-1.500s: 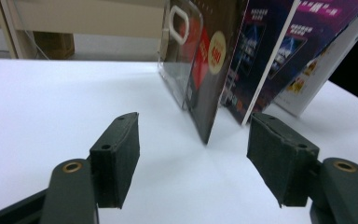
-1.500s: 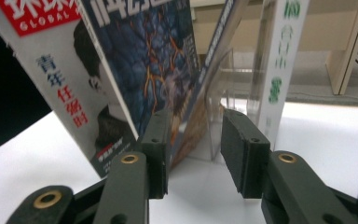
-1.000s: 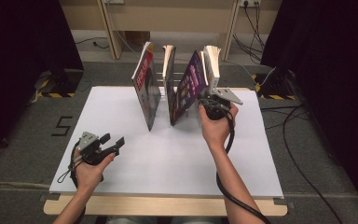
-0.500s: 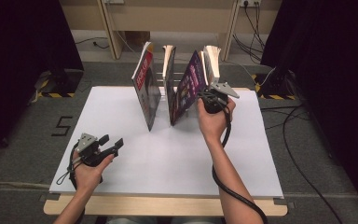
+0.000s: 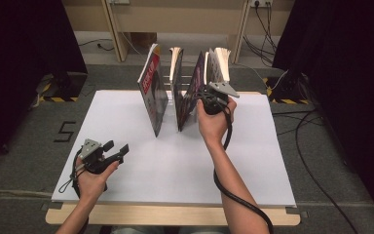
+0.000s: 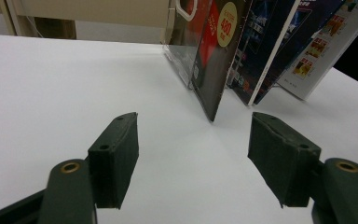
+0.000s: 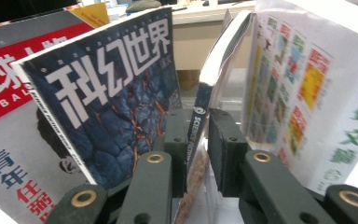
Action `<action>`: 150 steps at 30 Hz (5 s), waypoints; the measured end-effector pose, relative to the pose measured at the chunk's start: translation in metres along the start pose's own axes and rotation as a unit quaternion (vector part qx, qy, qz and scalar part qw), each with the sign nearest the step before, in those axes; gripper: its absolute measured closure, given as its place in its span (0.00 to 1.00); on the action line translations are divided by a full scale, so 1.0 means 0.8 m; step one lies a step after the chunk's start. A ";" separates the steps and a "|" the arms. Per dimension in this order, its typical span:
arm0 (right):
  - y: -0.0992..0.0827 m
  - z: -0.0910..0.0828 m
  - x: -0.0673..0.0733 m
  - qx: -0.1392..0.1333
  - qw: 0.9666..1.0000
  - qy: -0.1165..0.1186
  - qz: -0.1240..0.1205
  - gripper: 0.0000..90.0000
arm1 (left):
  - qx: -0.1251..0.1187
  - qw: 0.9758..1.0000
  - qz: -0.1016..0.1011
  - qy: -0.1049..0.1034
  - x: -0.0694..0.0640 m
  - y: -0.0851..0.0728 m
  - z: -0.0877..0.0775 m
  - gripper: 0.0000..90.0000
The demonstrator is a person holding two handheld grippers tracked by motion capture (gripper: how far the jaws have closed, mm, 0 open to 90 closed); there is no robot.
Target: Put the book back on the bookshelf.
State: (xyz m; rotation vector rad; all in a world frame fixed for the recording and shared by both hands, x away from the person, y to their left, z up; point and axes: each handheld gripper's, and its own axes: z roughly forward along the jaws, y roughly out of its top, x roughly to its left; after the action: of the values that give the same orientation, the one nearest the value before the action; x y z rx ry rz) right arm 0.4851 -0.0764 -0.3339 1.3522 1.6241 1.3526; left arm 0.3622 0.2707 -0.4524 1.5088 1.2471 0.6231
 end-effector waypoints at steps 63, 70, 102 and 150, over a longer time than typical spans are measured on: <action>-0.003 0.025 0.066 0.024 0.991 0.097 -0.091 0.79 | 0.000 1.000 0.000 0.001 0.000 -0.001 0.001 0.35; -0.006 0.027 0.069 0.025 0.990 0.101 -0.095 0.78 | 0.001 1.000 0.000 0.001 0.001 -0.001 0.002 0.35; -0.007 0.031 0.072 0.020 0.990 0.096 -0.100 0.67 | 0.002 1.000 0.001 0.001 0.001 -0.002 0.003 0.35; -0.025 0.019 0.052 0.027 0.990 0.094 -0.098 0.57 | 0.004 1.000 0.002 0.004 0.002 -0.002 0.002 0.35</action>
State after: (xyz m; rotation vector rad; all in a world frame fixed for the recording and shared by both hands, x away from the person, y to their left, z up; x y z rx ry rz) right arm 0.4809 -0.0308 -0.3515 1.0876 1.8765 1.3587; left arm 0.3634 0.2718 -0.4550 1.5160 1.2541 0.6283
